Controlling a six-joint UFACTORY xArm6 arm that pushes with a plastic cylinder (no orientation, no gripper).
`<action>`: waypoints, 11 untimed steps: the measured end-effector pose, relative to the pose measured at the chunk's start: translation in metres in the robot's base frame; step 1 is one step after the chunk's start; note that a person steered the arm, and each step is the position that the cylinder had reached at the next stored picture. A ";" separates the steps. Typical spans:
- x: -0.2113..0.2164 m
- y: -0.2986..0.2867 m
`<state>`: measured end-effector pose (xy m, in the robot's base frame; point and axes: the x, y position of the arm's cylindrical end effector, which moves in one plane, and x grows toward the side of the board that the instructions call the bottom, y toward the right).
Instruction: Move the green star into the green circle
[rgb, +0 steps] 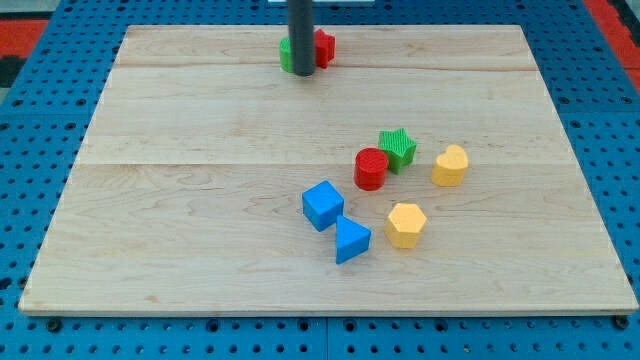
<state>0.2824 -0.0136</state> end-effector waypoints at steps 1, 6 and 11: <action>0.027 0.062; 0.171 0.075; 0.038 -0.022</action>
